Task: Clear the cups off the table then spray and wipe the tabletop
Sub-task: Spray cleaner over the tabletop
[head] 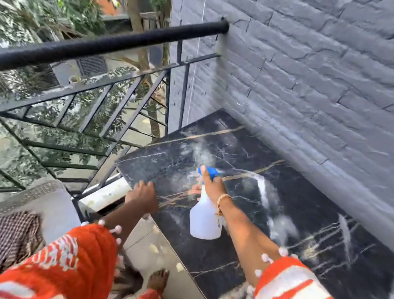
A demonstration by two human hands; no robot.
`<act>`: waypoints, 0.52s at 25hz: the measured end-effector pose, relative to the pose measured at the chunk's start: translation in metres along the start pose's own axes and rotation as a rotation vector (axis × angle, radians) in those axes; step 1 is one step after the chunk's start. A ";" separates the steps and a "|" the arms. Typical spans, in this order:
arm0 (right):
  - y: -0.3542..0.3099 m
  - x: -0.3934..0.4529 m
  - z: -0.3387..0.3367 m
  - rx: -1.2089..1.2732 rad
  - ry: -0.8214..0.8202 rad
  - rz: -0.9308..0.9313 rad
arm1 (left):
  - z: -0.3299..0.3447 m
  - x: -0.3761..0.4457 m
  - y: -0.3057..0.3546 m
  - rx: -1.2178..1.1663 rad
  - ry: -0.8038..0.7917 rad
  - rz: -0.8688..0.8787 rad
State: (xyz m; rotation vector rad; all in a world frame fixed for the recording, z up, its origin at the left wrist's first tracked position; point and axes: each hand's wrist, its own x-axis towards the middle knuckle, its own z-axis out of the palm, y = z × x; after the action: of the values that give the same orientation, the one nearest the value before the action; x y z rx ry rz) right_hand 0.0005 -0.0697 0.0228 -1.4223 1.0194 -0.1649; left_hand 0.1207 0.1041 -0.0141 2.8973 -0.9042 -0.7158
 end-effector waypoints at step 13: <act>-0.036 0.059 0.054 -0.216 -0.225 -0.034 | 0.004 0.053 -0.028 0.059 -0.023 -0.015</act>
State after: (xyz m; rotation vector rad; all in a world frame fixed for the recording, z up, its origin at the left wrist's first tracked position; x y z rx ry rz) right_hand 0.0877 -0.0768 0.0158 -1.6140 0.8464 0.0825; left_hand 0.1723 0.0987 -0.0438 2.9558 -0.9229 -0.7375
